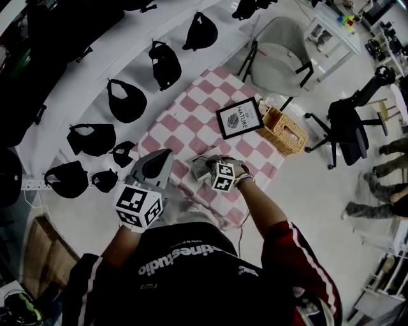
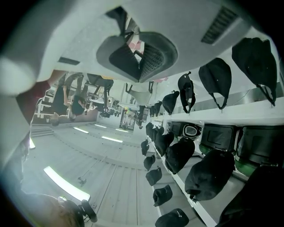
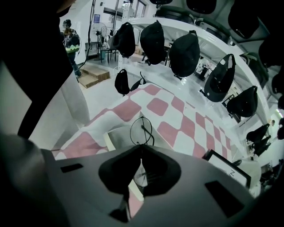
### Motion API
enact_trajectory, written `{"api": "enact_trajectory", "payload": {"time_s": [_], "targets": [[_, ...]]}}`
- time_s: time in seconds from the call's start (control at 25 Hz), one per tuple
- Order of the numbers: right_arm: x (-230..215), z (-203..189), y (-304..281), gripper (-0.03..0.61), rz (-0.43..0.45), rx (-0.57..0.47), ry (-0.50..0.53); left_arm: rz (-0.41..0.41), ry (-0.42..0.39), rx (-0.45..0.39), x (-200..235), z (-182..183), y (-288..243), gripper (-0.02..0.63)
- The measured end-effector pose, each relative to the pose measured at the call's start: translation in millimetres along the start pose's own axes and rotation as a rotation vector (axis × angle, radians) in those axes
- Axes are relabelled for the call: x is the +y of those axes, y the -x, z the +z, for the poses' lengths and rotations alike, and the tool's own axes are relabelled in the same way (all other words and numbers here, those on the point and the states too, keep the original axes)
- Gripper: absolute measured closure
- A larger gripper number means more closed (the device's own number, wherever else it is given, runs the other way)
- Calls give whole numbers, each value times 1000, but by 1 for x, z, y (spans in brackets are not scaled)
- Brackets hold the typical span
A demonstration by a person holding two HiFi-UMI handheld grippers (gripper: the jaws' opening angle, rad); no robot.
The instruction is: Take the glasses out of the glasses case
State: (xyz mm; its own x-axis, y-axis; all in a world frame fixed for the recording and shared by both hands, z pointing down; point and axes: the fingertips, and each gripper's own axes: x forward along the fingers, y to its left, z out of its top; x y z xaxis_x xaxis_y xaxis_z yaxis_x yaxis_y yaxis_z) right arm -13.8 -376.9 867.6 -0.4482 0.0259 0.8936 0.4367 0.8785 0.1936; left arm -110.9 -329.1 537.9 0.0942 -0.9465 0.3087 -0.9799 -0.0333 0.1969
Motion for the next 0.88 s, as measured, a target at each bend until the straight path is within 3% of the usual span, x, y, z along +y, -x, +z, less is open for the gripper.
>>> {"api": "enact_trajectory", "payload": {"time_s": [0.6,0.88], "targets": [[5,-2,41,566,-78,-33,-79,-61,-29,-26,-22,12,9,607],[-1,9,70,566,-167,-49,-145,-121,-48,-31,-28,15,21,607]]}}
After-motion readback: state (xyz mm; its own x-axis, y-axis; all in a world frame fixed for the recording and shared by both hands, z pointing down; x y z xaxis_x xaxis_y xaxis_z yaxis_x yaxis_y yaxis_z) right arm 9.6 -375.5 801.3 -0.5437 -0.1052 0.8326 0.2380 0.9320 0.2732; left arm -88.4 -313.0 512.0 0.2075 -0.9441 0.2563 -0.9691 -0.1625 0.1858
